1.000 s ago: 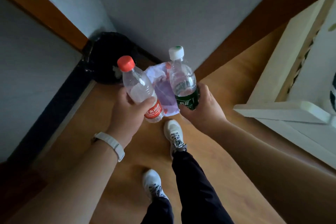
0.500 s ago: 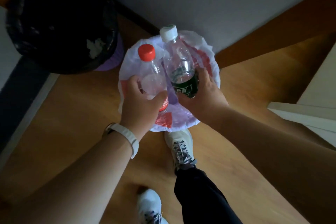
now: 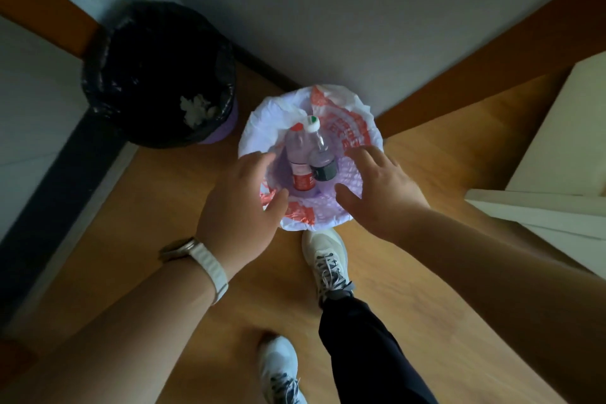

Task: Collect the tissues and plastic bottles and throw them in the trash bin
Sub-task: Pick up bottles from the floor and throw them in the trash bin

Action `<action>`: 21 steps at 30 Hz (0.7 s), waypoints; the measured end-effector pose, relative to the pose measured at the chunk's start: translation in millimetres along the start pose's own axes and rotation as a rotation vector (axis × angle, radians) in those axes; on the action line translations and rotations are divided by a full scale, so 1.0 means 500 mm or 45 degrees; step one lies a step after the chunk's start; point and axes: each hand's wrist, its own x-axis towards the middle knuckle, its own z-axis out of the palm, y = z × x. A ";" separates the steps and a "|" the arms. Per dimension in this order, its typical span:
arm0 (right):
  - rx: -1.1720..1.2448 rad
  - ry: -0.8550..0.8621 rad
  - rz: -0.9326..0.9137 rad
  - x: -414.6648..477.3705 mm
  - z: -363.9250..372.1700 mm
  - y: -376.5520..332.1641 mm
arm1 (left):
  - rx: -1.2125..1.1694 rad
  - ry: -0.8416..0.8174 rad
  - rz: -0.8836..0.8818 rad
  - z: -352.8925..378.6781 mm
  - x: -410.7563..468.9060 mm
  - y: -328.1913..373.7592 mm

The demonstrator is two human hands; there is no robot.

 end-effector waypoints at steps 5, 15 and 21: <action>-0.181 0.047 -0.123 -0.095 -0.126 -0.093 | 0.269 0.041 0.169 -0.150 -0.070 0.055; -0.282 0.350 -0.222 -0.418 -0.410 -0.279 | 0.376 0.224 0.292 -0.496 -0.304 0.246; -0.349 0.494 -0.221 -0.640 -0.519 -0.335 | 0.541 0.214 0.448 -0.627 -0.448 0.373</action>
